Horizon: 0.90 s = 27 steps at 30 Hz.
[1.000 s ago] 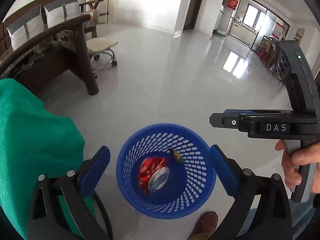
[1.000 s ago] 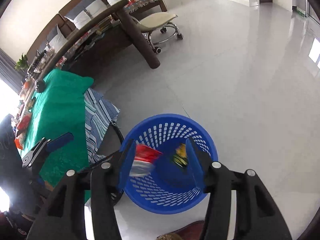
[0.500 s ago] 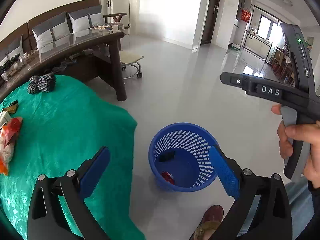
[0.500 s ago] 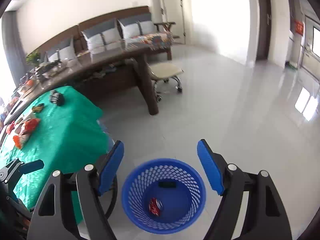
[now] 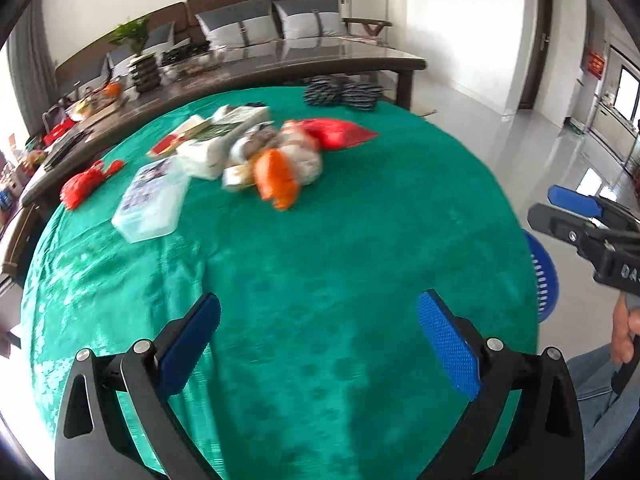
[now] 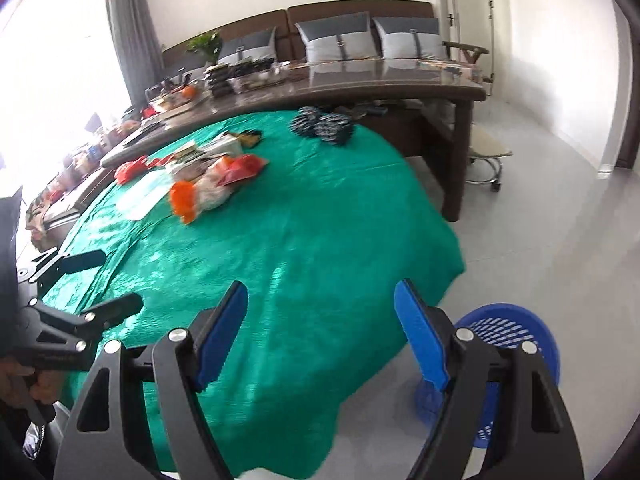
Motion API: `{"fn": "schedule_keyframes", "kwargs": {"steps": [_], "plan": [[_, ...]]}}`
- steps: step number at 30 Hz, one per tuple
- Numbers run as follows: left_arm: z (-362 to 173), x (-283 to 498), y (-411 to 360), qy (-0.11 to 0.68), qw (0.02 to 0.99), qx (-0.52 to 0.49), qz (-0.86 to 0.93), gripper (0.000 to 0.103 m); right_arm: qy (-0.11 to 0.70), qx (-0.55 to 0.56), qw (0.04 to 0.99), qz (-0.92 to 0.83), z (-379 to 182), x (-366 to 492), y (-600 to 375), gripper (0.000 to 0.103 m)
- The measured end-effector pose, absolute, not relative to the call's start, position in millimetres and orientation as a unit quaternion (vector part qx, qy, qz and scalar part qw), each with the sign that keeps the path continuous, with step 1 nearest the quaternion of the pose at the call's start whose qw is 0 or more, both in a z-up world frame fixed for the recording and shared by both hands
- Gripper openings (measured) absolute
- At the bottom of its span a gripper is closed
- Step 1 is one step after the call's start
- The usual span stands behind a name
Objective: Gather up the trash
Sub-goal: 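Move both open tools back over the table toward the remaining trash, then grasp the clear Kuromi box with the left tool while the right tool grasps the red wrapper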
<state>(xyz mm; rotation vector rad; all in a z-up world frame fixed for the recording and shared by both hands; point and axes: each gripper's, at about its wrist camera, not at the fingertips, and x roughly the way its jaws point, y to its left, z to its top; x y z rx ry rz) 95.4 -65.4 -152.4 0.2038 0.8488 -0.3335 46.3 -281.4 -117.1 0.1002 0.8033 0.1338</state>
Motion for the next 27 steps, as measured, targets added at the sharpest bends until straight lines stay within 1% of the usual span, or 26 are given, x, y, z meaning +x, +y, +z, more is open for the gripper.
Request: {"fn": "schedule_keyframes", "kwargs": {"steps": [5,10,18,22,25,26,27], "plan": [[-159,110,7,0.424,0.897,0.062,-0.109,0.098,0.418,0.028,0.902,0.106,-131,65,-209,0.074],[-164,132,42,0.435,0.895,0.037,-0.094,0.098,0.436,0.028,0.892,0.112,-143,83,-178,0.074],[-163,191,42,0.428,0.896,0.068,-0.098,0.098,0.432,0.033,0.898,0.076,-135,109,-199,0.074],[-163,224,40,0.433,0.893,0.077,-0.094,0.098,0.412,0.052,0.907,0.069,-112,145,-226,0.074],[-162,239,39,0.437,0.891,0.075,-0.102,0.098,0.429,0.043,0.897,0.097,-100,194,-233,0.074],[-164,244,37,0.438,0.889,0.079,-0.104,0.098,0.441,0.042,0.89,0.11,-101,207,-232,0.072],[-165,249,36,0.44,0.888,0.085,-0.101,0.098,0.456,0.04,0.88,0.122,-103,221,-231,0.068]]}}
